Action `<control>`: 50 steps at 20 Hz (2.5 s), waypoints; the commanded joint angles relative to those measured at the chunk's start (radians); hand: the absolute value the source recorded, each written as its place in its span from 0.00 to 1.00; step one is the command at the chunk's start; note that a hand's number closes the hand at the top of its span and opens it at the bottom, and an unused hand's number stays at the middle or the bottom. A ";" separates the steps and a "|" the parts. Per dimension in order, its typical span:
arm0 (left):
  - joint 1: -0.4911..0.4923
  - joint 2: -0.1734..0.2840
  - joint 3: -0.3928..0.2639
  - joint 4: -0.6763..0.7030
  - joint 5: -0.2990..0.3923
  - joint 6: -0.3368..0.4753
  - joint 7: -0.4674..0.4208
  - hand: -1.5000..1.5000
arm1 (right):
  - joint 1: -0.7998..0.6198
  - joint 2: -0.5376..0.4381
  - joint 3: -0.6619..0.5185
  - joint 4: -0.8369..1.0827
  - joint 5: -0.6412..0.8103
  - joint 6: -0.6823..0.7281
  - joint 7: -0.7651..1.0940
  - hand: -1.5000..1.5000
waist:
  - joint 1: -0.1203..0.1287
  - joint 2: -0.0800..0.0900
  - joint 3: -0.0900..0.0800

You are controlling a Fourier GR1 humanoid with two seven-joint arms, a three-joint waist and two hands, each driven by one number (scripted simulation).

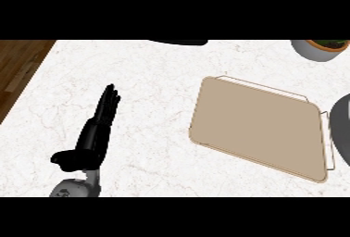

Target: Pick the cupcake from the tray and place it in the pot

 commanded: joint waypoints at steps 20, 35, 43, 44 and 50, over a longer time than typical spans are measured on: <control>0.021 0.005 0.066 0.008 0.007 0.036 0.013 0.50 | 0.056 0.074 -0.356 0.105 0.043 -0.192 0.144 1.00 | -0.121 -0.040 0.002; 0.100 0.012 0.070 -0.045 0.023 0.017 0.004 0.50 | 0.192 0.218 -0.586 0.035 -0.150 -0.523 -0.040 0.00 | -0.116 -0.048 0.002; 0.063 0.028 0.094 0.007 0.025 0.005 -0.007 0.50 | 0.195 0.241 -0.564 -0.196 -0.192 -0.926 -0.207 0.00 | -0.131 -0.048 0.002; 0.107 0.015 0.083 0.017 0.015 0.008 -0.055 0.50 | 0.236 0.300 -0.572 -0.219 -0.194 -0.983 -0.195 0.00 | -0.131 -0.050 0.001; 0.074 0.010 0.089 0.003 0.007 0.024 -0.019 0.50 | 0.285 0.414 -0.580 -0.353 -0.198 -1.113 -0.185 0.00 | -0.139 -0.052 0.000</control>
